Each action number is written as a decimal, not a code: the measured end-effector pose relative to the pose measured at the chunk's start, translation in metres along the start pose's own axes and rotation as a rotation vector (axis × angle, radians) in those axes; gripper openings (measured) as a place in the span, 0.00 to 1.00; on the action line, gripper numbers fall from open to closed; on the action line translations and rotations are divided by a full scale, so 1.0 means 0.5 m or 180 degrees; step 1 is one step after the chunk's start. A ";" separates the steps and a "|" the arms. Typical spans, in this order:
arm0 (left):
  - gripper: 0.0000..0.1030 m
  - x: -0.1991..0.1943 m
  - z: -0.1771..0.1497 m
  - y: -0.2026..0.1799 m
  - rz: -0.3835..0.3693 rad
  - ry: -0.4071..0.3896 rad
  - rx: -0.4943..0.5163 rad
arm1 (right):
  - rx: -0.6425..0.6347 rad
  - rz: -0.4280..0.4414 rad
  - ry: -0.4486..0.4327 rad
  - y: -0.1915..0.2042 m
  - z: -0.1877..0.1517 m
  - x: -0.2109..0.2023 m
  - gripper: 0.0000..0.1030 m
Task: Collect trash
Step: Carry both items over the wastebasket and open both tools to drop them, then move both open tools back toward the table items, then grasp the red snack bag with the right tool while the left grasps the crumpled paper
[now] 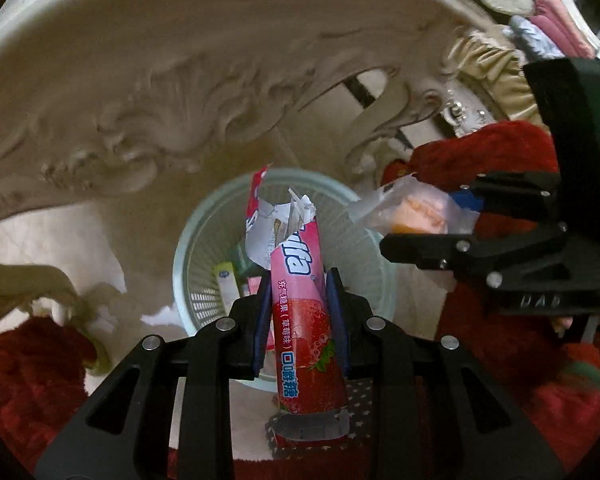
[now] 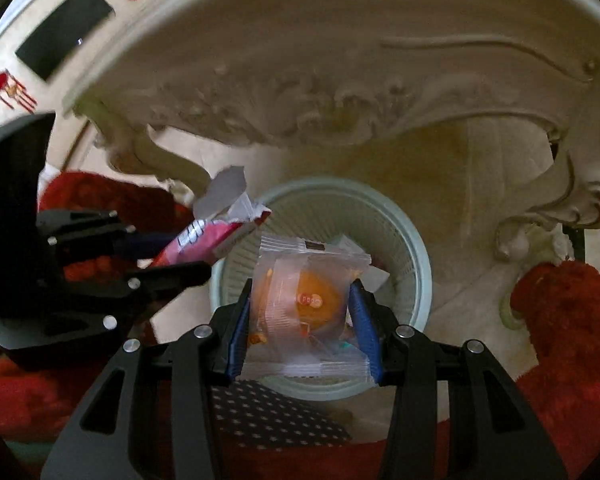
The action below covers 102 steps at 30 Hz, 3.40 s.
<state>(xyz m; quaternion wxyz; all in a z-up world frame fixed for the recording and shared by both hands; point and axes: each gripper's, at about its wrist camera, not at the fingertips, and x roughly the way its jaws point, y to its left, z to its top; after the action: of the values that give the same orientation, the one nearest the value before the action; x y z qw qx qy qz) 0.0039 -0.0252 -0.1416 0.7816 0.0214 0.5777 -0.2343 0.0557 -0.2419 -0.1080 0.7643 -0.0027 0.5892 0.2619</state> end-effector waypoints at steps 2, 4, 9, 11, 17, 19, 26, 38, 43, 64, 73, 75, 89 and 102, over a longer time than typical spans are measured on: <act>0.39 0.020 0.003 0.014 0.0050 0.0103 -0.0053 | -0.0052 -0.0025 0.0049 -0.001 -0.014 0.017 0.59; 0.67 0.031 0.007 0.022 0.0238 0.0122 -0.0093 | -0.0090 -0.0073 0.0030 -0.003 -0.013 0.027 0.73; 0.67 0.021 0.005 0.039 0.0191 0.0084 -0.0192 | 0.0056 -0.0091 -0.0008 -0.016 -0.024 0.016 0.73; 0.67 0.017 0.003 0.044 0.0224 0.0066 -0.0195 | 0.0094 -0.0085 -0.0018 -0.023 -0.025 0.010 0.73; 0.67 -0.010 -0.008 0.048 0.0250 -0.0040 -0.0250 | 0.0102 -0.0079 -0.0066 -0.016 -0.050 -0.006 0.73; 0.67 -0.019 -0.010 0.050 0.0300 -0.0080 -0.0260 | 0.0086 -0.0075 -0.0071 -0.012 -0.054 -0.009 0.73; 0.67 -0.079 -0.010 0.030 0.0244 -0.0152 -0.0151 | -0.0127 -0.0081 -0.0190 0.023 -0.048 -0.062 0.73; 0.67 -0.391 0.268 0.171 0.1103 -0.1497 -0.0069 | -0.0252 -0.0379 -0.1996 -0.023 0.250 -0.362 0.73; 0.67 -0.358 0.482 0.318 0.1629 -0.1632 -0.0361 | 0.0000 -0.0511 -0.2078 -0.092 0.459 -0.320 0.73; 0.67 -0.208 0.798 0.540 0.1600 -0.1353 -0.0731 | 0.0412 -0.0347 -0.1400 -0.178 0.783 -0.085 0.72; 0.67 -0.174 0.827 0.566 0.1536 -0.1241 -0.0832 | 0.0282 -0.0380 -0.1208 -0.186 0.811 -0.050 0.52; 0.57 -0.166 0.827 0.572 0.1494 -0.1197 -0.0877 | 0.0258 -0.0289 -0.1202 -0.185 0.811 -0.051 0.36; 0.43 -0.224 0.733 0.541 0.1303 -0.1329 -0.0969 | 0.0289 -0.0499 -0.1447 -0.174 0.731 -0.135 0.32; 0.44 -0.397 0.408 0.319 0.0905 -0.1847 -0.0564 | -0.0066 -0.0082 -0.1662 -0.043 0.414 -0.264 0.32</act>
<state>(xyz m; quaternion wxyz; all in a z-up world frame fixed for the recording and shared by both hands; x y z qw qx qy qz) 0.2043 0.1224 0.0696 0.9372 -0.0339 0.3404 -0.0680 0.2283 -0.2480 0.0679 0.8937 0.0496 0.3692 0.2500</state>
